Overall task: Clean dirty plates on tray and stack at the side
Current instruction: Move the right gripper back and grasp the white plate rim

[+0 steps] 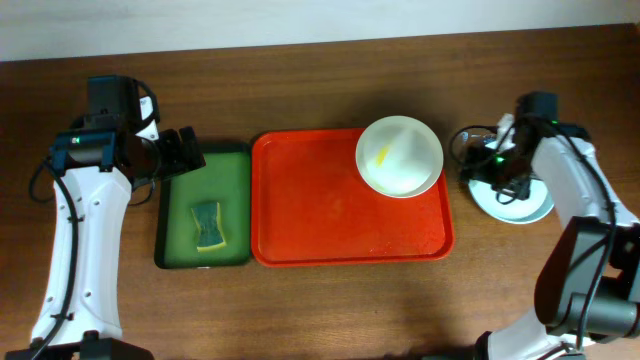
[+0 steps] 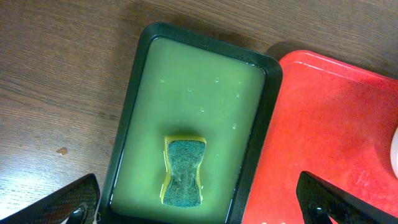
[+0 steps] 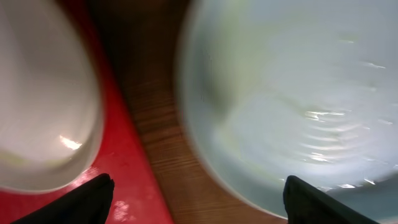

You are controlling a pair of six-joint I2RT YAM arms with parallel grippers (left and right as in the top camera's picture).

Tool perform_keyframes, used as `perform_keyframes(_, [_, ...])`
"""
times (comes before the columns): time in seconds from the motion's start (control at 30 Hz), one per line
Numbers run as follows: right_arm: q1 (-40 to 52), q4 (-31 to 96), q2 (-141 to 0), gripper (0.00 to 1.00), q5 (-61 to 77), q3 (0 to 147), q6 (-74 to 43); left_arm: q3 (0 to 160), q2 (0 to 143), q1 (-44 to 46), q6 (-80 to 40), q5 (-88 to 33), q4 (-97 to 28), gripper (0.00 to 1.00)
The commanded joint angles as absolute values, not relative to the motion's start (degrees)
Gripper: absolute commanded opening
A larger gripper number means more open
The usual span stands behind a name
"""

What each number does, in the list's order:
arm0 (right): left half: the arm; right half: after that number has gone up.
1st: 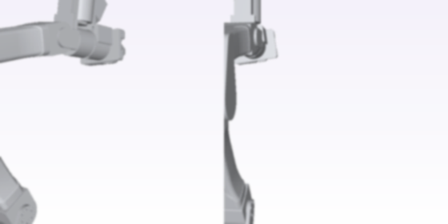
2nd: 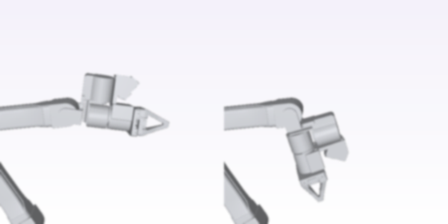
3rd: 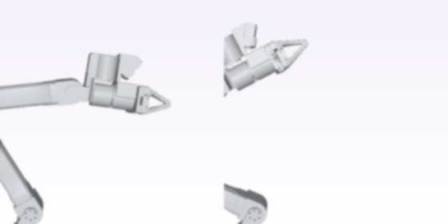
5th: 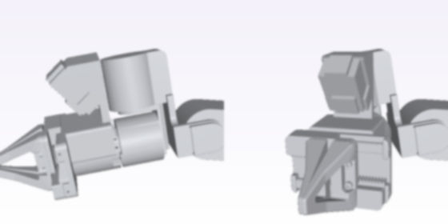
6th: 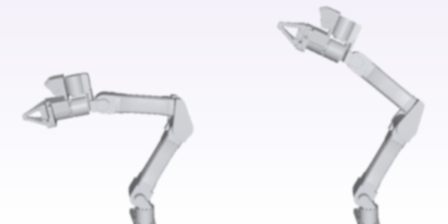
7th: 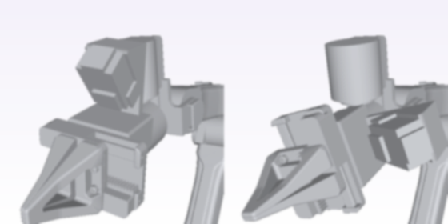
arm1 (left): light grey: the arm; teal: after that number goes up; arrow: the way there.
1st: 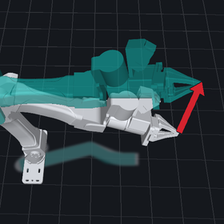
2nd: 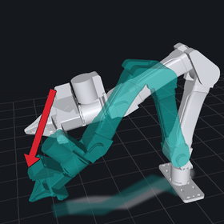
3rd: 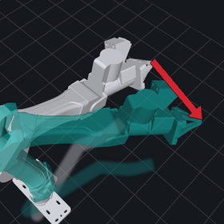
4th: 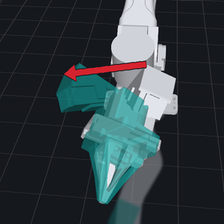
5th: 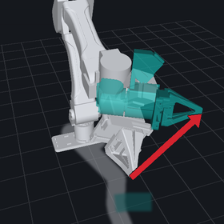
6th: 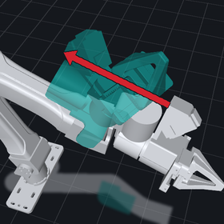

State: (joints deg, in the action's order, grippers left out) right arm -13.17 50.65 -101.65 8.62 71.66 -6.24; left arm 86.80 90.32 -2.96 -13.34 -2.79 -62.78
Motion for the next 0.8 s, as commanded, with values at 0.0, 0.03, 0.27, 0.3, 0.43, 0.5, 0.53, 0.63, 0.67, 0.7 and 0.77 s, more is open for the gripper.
perform_keyframes(0.0, [-7.4, 48.14, -101.97, 0.95, 8.32, 71.24, -4.69, 87.11, 90.3, -2.79, -14.09, -3.03, -62.67, 0.99])
perform_keyframes(0.03, [-5.72, 46.06, -101.97, 0.98, 8.32, 71.24, -4.69, 87.11, 90.3, -2.79, -14.09, -3.03, -62.67, 0.99])
perform_keyframes(0.27, [-4.19, 38.68, -103.72, 0.39, 10.0, 71.24, -16.8, 87.11, 90.3, -2.79, -14.09, -3.03, -62.67, 0.99])
perform_keyframes(0.3, [-3.07, 39.31, -105.41, 0.27, 10.31, 71.22, -21.02, 87.11, 90.3, -2.79, -14.11, -3.03, -62.67, 0.99])
perform_keyframes(0.43, [-0.75, 39.46, -107.53, 0.27, 9.78, 70.06, -25.67, 87.11, 90.3, -2.79, -14.09, -3.03, -62.67, 0.99])
perform_keyframes(0.5, [-0.75, 37.85, -107.53, 0.27, 6.79, 68.1, -28.03, 87.11, 90.3, -2.79, -14.09, -3.03, -62.67, 0.99])
perform_keyframes(0.53, [-0.75, 36.77, -107.53, 0.27, 6.79, 67.2, -28.69, 87.11, 90.3, -2.79, -14.09, -3.03, -62.67, 0.99])
perform_keyframes(0.63, [-0.69, 35.07, -107.53, 0.26, 6.83, 66.22, -29.02, 87.11, 90.3, -2.79, -14.11, -3.03, -62.67, 0.99])
perform_keyframes(0.67, [-0.69, 35.07, -107.53, 0.18, 6.83, 66.22, -29.04, 87.11, 90.3, -2.79, -14.09, -3.03, -62.67, 0.99])
perform_keyframes(0.7, [-0.69, 35.14, -107.53, 0.04, 7.05, 66.19, -29.02, 87.11, 90.3, -2.79, -14.09, -3.03, -62.67, 0.99])
perform_keyframes(0.77, [0.62, 35.77, -107.53, 0.04, 9.74, 66.15, -28.95, 87.11, 90.3, -2.79, -14.09, -3.03, -62.67, 0.99])
